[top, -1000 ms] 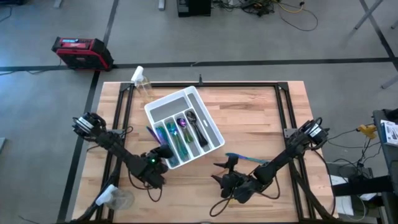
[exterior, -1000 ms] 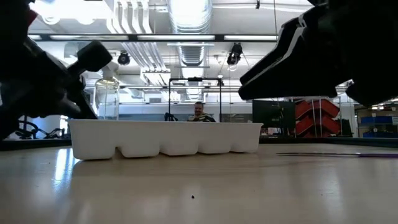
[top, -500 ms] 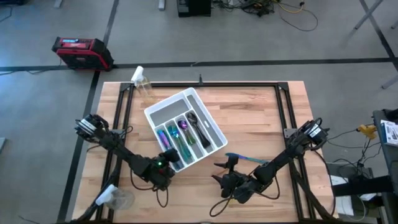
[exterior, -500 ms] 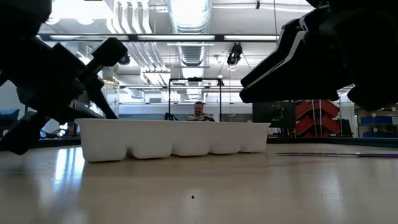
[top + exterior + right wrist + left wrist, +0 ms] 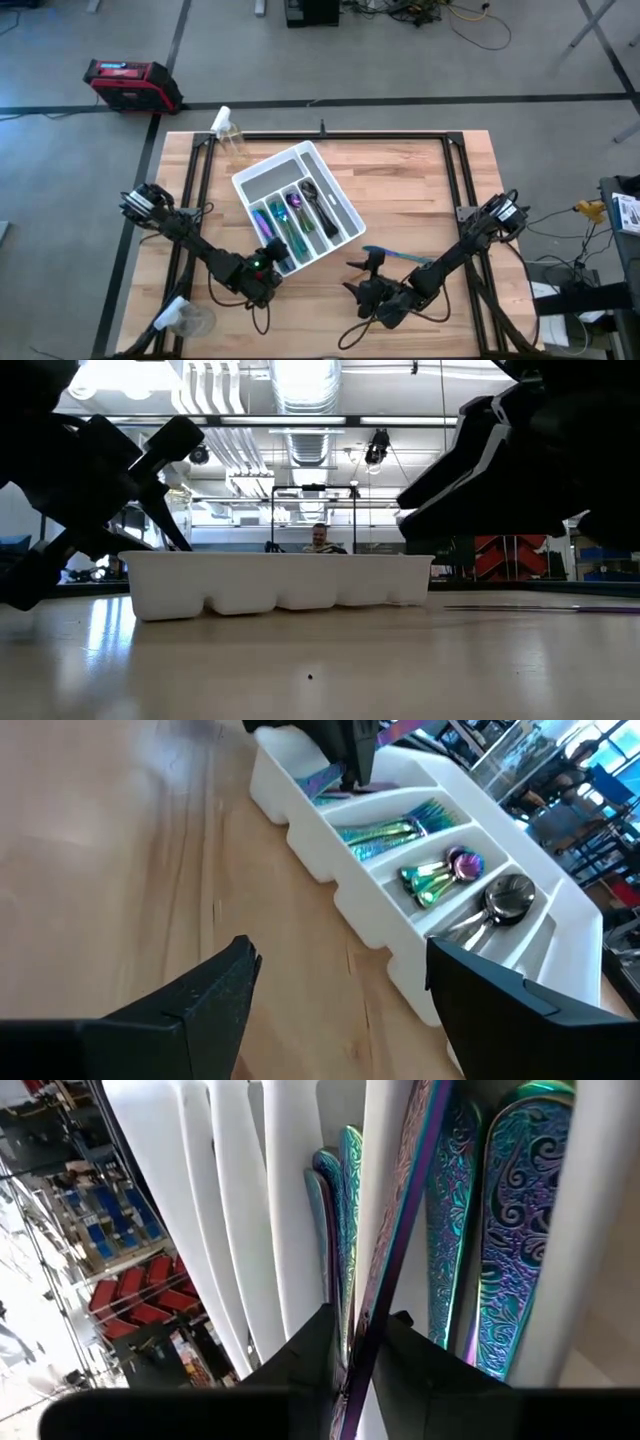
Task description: Sort silverware
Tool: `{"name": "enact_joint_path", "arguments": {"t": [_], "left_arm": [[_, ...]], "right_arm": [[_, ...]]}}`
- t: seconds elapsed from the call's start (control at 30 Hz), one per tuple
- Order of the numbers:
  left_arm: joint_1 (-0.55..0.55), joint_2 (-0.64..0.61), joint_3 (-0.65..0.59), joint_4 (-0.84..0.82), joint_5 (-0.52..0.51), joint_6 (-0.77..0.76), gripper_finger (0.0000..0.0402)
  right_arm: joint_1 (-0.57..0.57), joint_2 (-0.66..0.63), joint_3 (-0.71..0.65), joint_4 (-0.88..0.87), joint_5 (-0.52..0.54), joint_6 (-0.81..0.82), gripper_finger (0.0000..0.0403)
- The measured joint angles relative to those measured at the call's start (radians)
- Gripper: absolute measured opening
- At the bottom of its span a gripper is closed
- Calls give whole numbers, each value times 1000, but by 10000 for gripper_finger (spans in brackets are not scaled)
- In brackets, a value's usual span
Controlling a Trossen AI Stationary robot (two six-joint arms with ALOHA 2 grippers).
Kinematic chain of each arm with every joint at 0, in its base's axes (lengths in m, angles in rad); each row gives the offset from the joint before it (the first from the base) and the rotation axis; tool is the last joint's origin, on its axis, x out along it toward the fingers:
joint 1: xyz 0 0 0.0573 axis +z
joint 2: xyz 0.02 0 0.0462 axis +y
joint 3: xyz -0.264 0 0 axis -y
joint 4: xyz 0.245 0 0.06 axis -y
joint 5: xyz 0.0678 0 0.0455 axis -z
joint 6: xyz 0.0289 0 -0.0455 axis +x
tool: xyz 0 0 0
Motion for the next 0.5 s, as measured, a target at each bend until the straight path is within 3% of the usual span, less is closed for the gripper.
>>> {"name": "enact_joint_path", "arguments": {"t": [0.17,0.27,0.5], "left_arm": [[0,0,36,-138,24,-109,31],[2,0,74,-221,112,-211,16],[2,1,80,-231,125,-250,19]], "right_arm": [[3,0,0,-59,0,59,275],[2,0,0,-67,0,71,274],[2,0,0,-65,0,72,266]]}}
